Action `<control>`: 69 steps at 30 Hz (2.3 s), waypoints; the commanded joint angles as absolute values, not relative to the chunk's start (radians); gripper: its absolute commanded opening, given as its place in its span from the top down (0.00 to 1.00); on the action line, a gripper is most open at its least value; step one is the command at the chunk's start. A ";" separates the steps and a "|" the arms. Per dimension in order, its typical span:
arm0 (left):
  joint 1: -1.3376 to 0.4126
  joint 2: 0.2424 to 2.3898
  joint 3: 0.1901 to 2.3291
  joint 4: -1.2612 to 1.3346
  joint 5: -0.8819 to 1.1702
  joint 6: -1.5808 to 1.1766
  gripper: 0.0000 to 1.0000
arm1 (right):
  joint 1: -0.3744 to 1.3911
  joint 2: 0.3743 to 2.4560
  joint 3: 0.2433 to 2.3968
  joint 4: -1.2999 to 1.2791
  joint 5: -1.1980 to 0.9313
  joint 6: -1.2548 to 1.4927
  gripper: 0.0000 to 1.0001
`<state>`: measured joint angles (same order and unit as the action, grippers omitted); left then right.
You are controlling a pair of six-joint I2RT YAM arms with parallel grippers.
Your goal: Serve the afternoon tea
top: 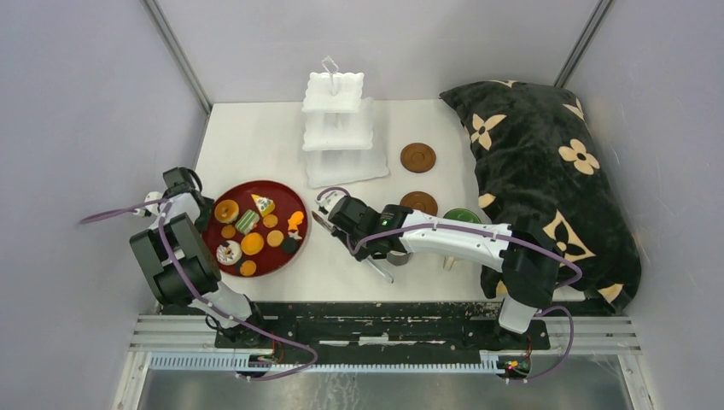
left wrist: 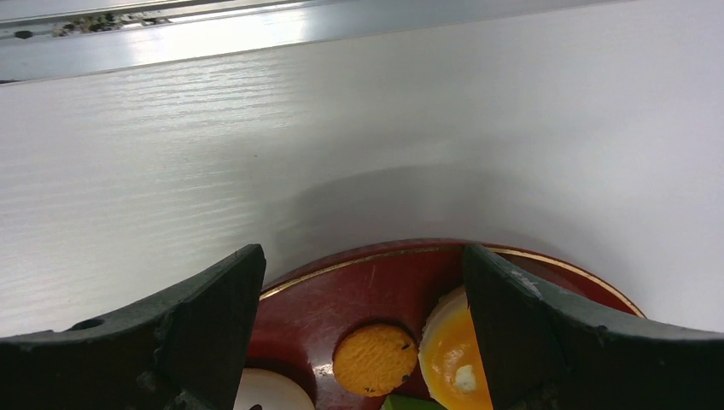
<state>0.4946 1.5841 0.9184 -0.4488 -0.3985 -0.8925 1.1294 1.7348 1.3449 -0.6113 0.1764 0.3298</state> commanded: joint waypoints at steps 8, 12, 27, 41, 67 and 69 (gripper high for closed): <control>0.492 1.606 0.903 -0.301 -0.171 -0.886 0.08 | 1.124 1.676 1.367 -0.626 0.249 0.307 0.99; 0.475 1.612 0.906 -0.301 -0.147 -0.884 0.07 | 1.125 1.661 1.388 -0.668 0.277 0.268 0.94; 0.407 1.619 0.863 -0.266 -0.105 -0.903 0.07 | 1.125 1.660 1.430 -0.658 0.261 0.199 0.90; 0.377 1.611 0.993 -0.365 -0.174 -0.823 0.05 | 1.102 1.676 1.431 -0.611 0.200 0.214 0.87; 0.329 1.849 1.118 -0.488 -0.317 -0.873 0.05 | 1.066 1.716 1.424 -0.618 0.172 0.179 0.81; 0.314 1.850 1.108 -0.479 -0.313 -0.878 0.05 | 1.066 1.731 1.445 -0.632 0.174 0.171 0.79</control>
<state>0.3382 1.8069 1.1210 -0.4923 -0.3389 -0.8551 1.0710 1.7138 1.3781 -0.6403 0.1761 0.1955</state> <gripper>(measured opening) 0.946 0.204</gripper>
